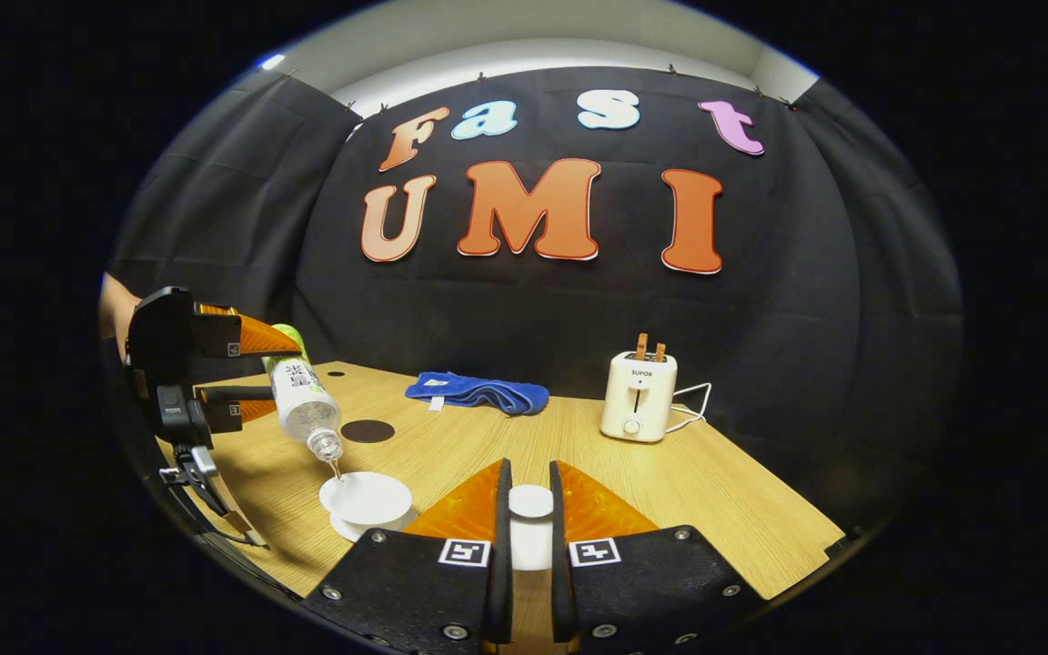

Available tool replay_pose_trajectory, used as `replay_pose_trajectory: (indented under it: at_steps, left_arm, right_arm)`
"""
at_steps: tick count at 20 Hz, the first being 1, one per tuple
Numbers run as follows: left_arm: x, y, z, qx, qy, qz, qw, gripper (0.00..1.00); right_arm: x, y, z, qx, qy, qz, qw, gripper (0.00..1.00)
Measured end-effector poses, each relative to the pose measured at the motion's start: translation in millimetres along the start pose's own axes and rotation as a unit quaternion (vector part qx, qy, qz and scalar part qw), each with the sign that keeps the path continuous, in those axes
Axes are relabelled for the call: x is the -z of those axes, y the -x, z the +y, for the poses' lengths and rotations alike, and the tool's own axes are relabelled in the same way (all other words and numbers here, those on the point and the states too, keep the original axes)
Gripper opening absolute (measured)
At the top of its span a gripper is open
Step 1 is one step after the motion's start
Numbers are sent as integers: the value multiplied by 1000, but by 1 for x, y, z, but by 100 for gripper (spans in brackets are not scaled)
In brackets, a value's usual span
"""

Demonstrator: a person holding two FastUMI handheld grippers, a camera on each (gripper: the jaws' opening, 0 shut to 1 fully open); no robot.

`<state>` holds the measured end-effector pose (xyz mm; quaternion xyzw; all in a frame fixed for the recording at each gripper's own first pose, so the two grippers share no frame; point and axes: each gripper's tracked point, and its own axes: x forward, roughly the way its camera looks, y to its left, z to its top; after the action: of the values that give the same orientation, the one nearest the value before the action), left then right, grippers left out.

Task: Open the teacup lid with one hand, grasp the water bottle and pour water into the teacup with the other hand; after pouring, place the water bottle on the coaster and then close the teacup lid.

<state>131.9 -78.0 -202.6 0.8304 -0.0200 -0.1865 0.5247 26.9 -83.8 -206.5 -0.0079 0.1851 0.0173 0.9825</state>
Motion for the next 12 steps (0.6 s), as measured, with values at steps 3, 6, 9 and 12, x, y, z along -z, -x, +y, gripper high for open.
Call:
replay_pose_trajectory:
  at_steps: [3,6,9,12]
  left_arm:
    - [-2,-1,7,-5,-17,-4,1000,64]
    - [-5,-3,10,-6,-28,-8,1000,67]
    - [-6,-4,16,-10,-41,-11,999,64]
    - [-5,-4,25,-19,-56,-12,998,70]
  right_arm:
    - [2,-1,2,-4,1,4,1000,17]
    - [1,-2,3,-6,9,3,1000,17]
    - [0,-1,3,-9,13,1,1000,17]
    - [0,-1,3,-9,13,2,1000,17]
